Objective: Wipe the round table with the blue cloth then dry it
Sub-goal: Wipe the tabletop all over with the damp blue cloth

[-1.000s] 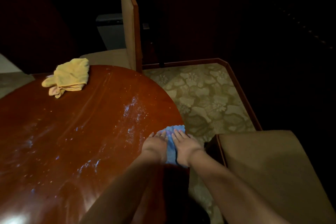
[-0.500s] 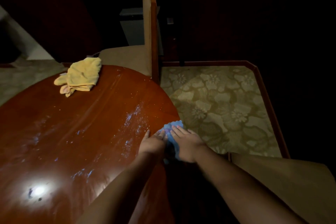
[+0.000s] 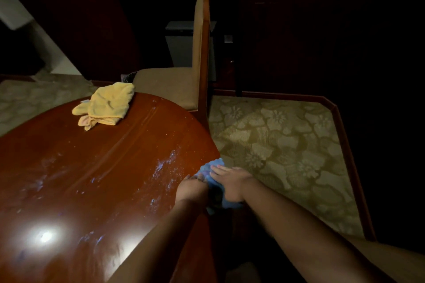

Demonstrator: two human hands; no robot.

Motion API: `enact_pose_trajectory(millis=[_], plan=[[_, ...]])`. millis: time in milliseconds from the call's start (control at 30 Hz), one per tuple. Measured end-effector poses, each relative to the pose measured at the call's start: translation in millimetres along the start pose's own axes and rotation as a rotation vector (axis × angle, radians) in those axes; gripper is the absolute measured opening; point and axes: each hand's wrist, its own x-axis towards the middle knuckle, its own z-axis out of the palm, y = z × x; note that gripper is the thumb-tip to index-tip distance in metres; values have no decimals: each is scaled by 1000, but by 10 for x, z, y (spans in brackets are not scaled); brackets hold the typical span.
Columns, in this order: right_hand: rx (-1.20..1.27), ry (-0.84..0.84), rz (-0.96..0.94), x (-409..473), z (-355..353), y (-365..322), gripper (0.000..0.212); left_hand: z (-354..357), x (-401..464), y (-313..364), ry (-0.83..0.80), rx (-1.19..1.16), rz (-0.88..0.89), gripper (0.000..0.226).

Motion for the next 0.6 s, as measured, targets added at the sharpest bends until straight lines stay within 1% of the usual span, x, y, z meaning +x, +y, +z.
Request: enact_pose_trajectory(millis=[100, 267, 333, 467, 600], plan=[[-24, -16, -34, 119, -134, 97, 72, -138, 66, 21, 33, -58, -68, 43], [-32, -65, -79, 333, -388, 229, 73, -260, 253, 10, 42, -62, -103, 34], [-42, -71, -88, 388, -469, 251, 73, -255, 357, -22, 50, -100, -121, 38], [-91, -108, -102, 496, -551, 299, 72, -108, 460, -96, 79, -149, -132, 63], [-150, -117, -119, 632, -628, 362, 70, -81, 481, -125, 107, -189, -158, 66]])
